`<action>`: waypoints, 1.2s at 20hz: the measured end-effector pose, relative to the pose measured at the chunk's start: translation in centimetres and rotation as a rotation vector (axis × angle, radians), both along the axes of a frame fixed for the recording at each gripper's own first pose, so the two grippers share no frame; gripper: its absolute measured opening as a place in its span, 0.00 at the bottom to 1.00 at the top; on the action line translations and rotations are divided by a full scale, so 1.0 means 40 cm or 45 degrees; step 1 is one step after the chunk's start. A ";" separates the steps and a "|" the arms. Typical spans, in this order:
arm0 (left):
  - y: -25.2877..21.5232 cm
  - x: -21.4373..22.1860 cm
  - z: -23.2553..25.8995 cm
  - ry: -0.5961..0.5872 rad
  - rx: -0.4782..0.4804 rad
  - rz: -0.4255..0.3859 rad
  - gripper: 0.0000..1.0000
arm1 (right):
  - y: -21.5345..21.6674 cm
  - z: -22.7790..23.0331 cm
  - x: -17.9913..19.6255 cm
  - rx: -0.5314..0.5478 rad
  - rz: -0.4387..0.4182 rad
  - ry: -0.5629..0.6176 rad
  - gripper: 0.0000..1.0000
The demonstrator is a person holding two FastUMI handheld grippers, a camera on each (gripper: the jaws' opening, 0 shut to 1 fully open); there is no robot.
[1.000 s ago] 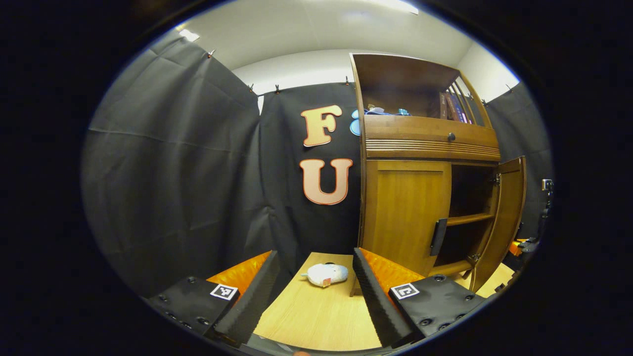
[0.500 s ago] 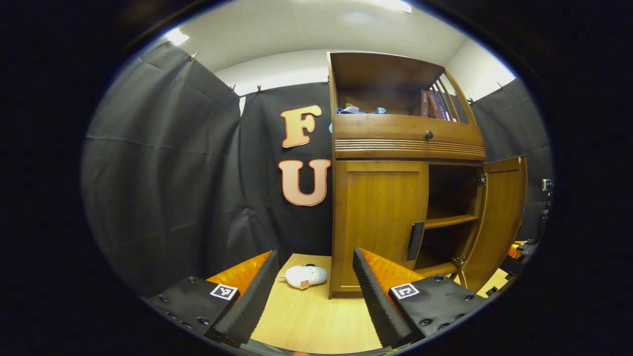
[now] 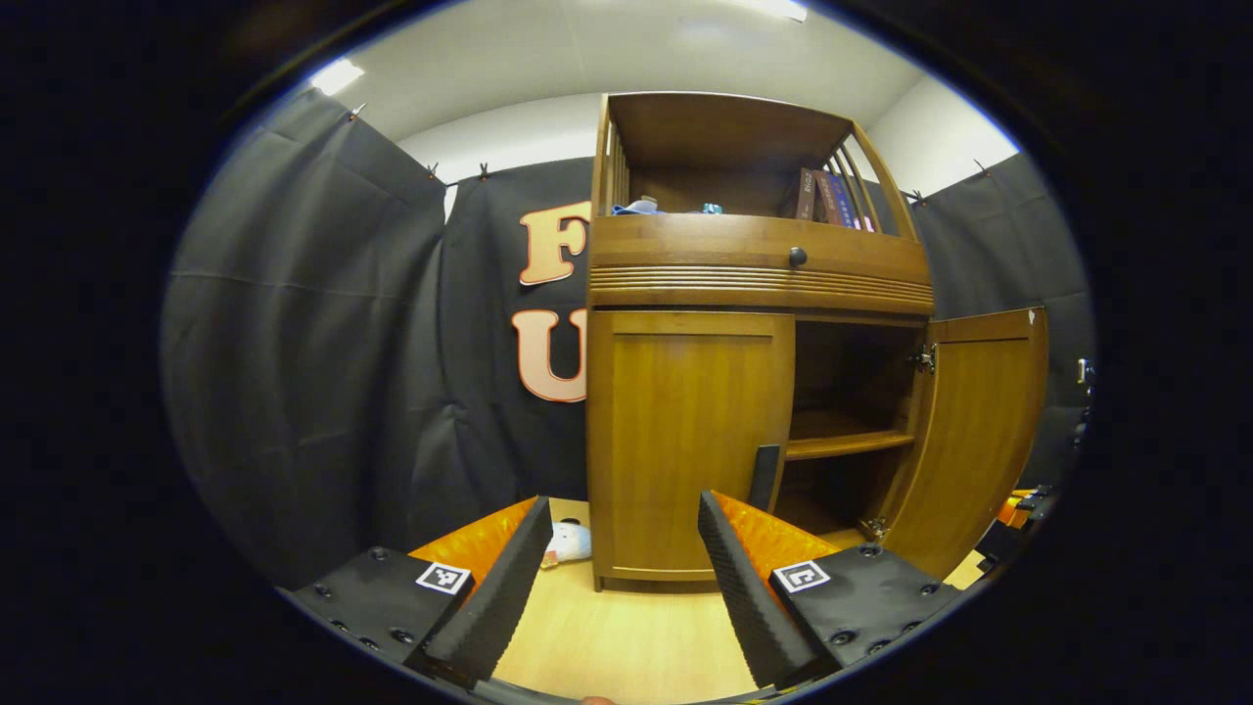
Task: Open the right door of the double-door shoe cabinet with the right hand, and open the left door with the left hand.
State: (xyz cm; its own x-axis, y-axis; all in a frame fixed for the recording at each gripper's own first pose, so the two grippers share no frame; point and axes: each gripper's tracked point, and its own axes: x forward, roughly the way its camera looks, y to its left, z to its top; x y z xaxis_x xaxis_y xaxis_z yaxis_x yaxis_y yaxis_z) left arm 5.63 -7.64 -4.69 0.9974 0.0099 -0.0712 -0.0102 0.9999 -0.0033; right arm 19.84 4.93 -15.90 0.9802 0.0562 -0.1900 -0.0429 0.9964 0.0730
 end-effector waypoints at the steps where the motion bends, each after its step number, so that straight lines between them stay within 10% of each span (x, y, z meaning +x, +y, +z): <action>1: -0.026 0.005 -0.003 0.000 -0.006 -0.008 0.93 | -0.004 0.000 -0.001 -0.001 0.013 0.001 0.00; 21: -0.337 0.262 -0.176 0.017 -0.064 -0.108 0.93 | -0.138 0.016 -0.027 0.041 0.085 -0.036 0.05; 24: -0.360 0.327 -0.214 0.011 -0.047 -0.127 0.94 | -0.158 0.015 -0.035 0.056 0.039 -0.036 0.25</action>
State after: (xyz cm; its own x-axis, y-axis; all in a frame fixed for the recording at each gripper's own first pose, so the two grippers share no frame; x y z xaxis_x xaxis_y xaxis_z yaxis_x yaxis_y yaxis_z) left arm 18.71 -22.05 -13.24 0.9927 -0.0923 -0.0780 0.0893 0.9952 -0.0402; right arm 18.46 -1.40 -15.29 0.9828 0.0942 -0.1591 -0.0763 0.9904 0.1150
